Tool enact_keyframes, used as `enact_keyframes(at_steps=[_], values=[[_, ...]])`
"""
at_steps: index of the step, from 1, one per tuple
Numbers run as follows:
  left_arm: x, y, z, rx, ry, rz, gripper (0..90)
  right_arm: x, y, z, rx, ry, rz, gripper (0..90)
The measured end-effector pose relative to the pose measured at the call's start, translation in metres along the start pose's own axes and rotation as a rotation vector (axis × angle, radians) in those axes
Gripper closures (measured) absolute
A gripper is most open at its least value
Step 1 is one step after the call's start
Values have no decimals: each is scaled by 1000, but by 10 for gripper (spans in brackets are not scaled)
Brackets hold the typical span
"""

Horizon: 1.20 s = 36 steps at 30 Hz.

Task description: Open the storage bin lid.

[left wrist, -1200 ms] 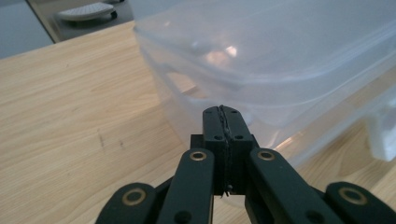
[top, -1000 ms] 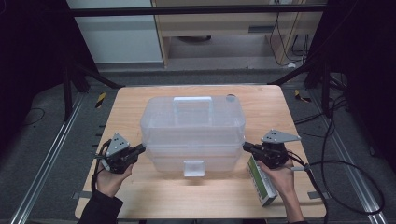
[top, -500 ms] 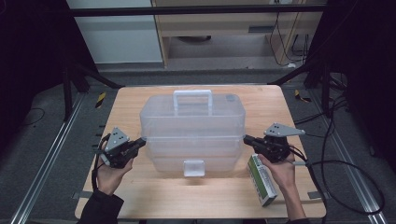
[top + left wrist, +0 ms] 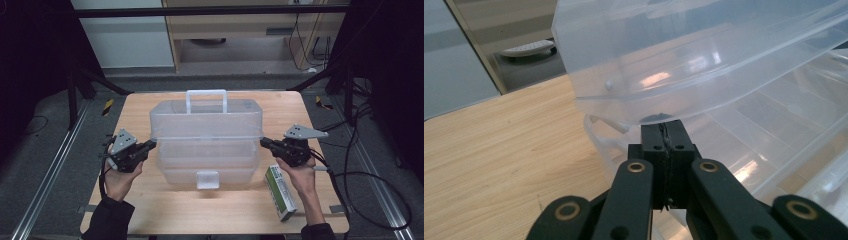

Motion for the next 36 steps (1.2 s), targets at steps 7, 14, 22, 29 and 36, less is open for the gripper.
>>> enact_keyframes(at_steps=[7, 14, 22, 29, 36], values=[[1, -2, 0, 1, 2, -7, 896, 0, 0, 0, -4, -2, 11, 900], [-4, -11, 7, -20, 53, -24, 841, -1, -2, 0, -10, -10, 16, 900], [-10, -11, -6, -23, 93, -30, 699, -1, -2, 0, -15, -8, 18, 900], [-11, -5, -15, -6, 94, -35, 657, -1, -2, 0, -16, -7, 19, 900], [-13, 0, -17, 14, 100, -33, 656, -1, -3, 0, -17, -6, 20, 900]])
Point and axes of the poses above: each handheld gripper's, and its own axes: z roughly backward along the jaws, y roughly out of its top, x roughly to its right, the point moved 10 cm from there along -z, roughly forward along the jaws, and after that the axes turned 4 degrees about -z, right-handed, at the moved point
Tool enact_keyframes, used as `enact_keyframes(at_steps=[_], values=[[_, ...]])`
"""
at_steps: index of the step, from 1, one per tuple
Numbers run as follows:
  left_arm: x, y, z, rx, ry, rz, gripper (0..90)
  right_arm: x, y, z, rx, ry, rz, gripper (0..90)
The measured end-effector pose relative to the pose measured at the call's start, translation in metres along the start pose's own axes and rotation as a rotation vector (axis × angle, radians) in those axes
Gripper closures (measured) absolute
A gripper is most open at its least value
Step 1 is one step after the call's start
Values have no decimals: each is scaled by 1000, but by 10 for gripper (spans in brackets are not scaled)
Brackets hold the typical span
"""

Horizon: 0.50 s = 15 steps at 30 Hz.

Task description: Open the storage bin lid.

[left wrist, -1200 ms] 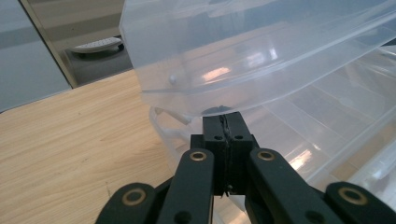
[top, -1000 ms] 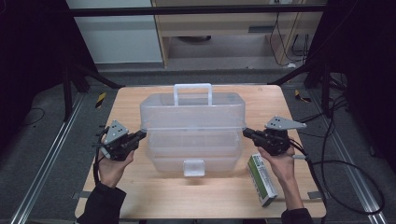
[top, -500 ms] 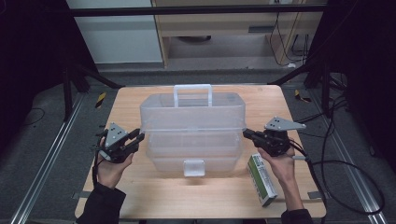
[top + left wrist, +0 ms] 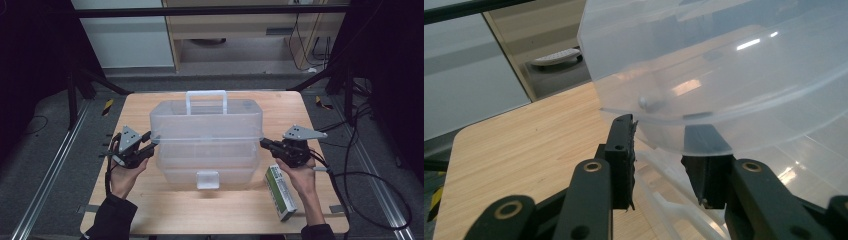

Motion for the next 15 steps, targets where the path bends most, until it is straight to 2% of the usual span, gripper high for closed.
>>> enact_keyframes(at_steps=[5, 9, 12, 15], values=[[0, 0, 0, -3, 10, -5, 671, -1, -2, -2, -10, -1, 0, 886], [-1, -1, 1, -7, 11, -6, 677, 1, -6, -2, -25, -14, 2, 840], [-1, 0, 1, -9, 13, -10, 677, 6, -15, -2, -65, -56, 11, 802], [-1, 0, 1, -12, 16, -10, 679, 8, -24, -4, -96, -65, -9, 777]])
Point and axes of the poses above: each handheld gripper's, and its own axes: z roughly backward along the jaws, y roughly out of its top, x roughly to its right, the point moved 10 cm from there along -z, roughly forward along the jaws, and after that the axes turned 4 degrees about -z, right-handed, at the moved point
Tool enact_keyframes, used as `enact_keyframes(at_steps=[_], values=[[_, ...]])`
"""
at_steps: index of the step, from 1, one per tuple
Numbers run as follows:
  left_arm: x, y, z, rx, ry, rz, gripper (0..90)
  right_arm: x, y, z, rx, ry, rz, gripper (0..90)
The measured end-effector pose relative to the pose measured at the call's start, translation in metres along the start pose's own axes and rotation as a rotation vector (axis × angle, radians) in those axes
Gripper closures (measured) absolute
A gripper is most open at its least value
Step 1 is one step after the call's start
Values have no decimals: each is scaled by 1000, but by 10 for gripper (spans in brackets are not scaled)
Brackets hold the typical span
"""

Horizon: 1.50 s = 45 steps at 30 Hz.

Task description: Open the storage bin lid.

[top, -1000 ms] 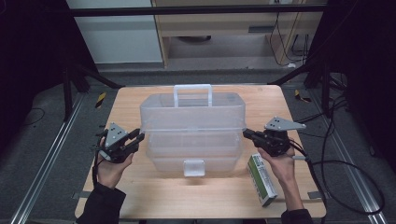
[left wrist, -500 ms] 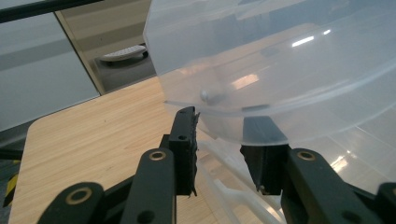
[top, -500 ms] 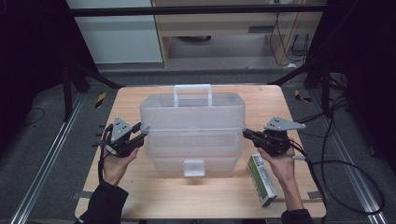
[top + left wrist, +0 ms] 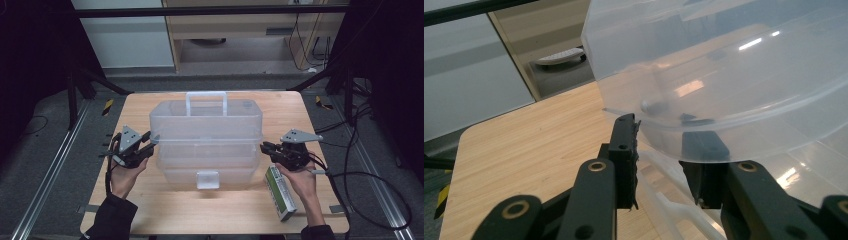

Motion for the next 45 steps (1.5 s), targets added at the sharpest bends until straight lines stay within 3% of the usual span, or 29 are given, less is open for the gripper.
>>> enact_keyframes(at_steps=[2, 5, 15, 21, 32, 45], values=[[0, 0, 0, -2, 1, 0, 680, 1, -6, -3, -34, -24, 18, 758], [0, 0, 0, -4, 2, 1, 680, -3, -12, -9, -68, -16, 31, 733], [-4, 7, -1, -12, 11, 10, 691, -6, -24, -18, -128, -30, 46, 746], [-8, 15, -2, -6, 22, 25, 701, -4, -26, -19, -122, 1, -4, 766], [-16, 33, -7, 13, 44, 53, 725, -6, -26, -22, -123, 2, 7, 794], [-27, 52, -17, 30, 75, 51, 750, -6, -27, -22, -123, 2, 12, 802]])
Point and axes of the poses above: each handheld gripper's, and its own axes: z roughly backward along the jaws, y roughly out of its top, x roughly to its right, the point moved 10 cm from there along -z, roughly forward along the jaws, and after that the axes turned 4 degrees about -z, right-handed, at the moved point
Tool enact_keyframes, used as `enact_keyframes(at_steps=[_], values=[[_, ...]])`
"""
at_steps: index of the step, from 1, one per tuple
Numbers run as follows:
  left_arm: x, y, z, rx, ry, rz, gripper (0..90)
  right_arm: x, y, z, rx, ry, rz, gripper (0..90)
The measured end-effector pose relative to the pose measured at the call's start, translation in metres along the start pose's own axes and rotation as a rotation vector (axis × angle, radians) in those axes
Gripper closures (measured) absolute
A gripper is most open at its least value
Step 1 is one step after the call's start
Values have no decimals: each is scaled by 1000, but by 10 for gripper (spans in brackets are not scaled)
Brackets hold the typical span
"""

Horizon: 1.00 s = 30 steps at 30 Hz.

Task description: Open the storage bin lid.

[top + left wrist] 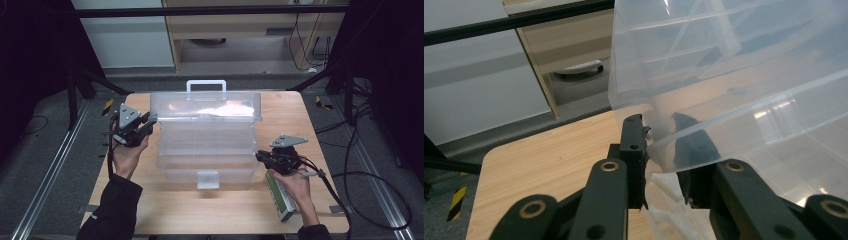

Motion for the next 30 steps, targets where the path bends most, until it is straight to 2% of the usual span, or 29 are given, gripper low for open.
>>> enact_keyframes(at_steps=[6, 13, 20, 30], values=[[-6, 9, -9, 5, 19, 8, 770, 0, 0, 0, 2, -2, 2, 800], [-12, 18, -18, -1, 7, 28, 774, 0, 0, 0, -1, 0, -3, 799], [-16, 25, -25, 12, 29, 30, 777, 0, 0, 0, 0, 0, -3, 799], [-23, 32, -36, 14, 25, 59, 784, 0, 0, -1, 2, 2, -1, 797]])
Point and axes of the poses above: each handheld gripper's, and its own axes: z roughly backward along the jaws, y roughly out of its top, x roughly to its right, the point moved 10 cm from there along -z, roughly forward along the jaws, and after that the axes turned 4 degrees about -z, right-handed, at the moved point
